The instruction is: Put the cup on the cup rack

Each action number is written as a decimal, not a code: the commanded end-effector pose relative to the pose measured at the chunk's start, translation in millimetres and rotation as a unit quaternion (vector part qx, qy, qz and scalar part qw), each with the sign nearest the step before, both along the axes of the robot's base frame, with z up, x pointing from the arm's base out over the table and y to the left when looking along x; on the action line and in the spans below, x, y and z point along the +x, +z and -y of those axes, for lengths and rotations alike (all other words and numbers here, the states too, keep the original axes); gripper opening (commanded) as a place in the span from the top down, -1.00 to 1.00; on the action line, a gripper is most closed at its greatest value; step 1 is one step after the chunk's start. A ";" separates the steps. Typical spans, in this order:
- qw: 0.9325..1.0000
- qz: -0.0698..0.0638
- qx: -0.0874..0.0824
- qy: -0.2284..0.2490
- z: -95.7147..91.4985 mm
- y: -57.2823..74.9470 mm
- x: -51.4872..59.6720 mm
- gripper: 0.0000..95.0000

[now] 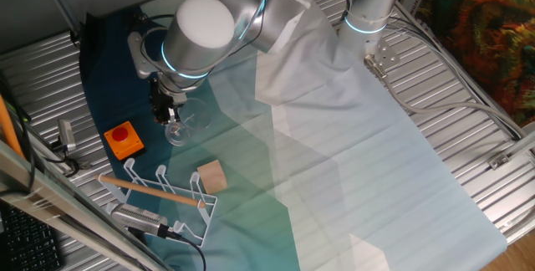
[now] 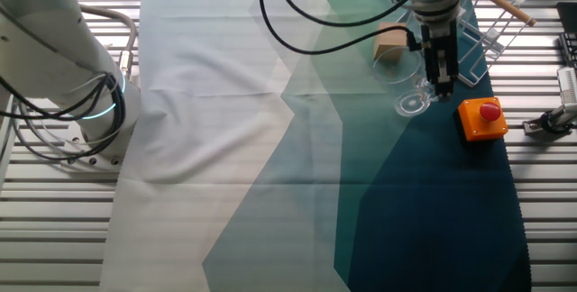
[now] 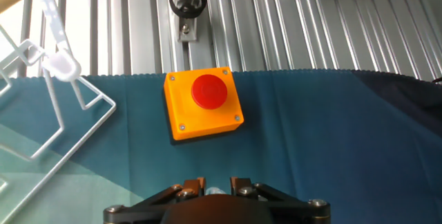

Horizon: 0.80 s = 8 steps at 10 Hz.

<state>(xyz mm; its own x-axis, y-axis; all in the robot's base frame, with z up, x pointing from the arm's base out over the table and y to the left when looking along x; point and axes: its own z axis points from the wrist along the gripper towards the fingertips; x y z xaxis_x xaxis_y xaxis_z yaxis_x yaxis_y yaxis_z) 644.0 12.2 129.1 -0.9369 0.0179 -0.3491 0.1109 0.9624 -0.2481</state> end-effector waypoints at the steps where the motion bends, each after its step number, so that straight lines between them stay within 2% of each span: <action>1: 1.000 0.010 -0.001 0.000 1.3 -0.1 -0.2 1.00; 8: 1.000 0.024 -0.001 0.005 1.3 -0.4 -0.2 1.00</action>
<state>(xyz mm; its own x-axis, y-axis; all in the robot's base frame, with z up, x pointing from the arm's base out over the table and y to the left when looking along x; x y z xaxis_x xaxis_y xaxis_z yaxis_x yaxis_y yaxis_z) 644.7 12.0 127.5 -0.9196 0.0081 -0.3929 0.1117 0.9639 -0.2417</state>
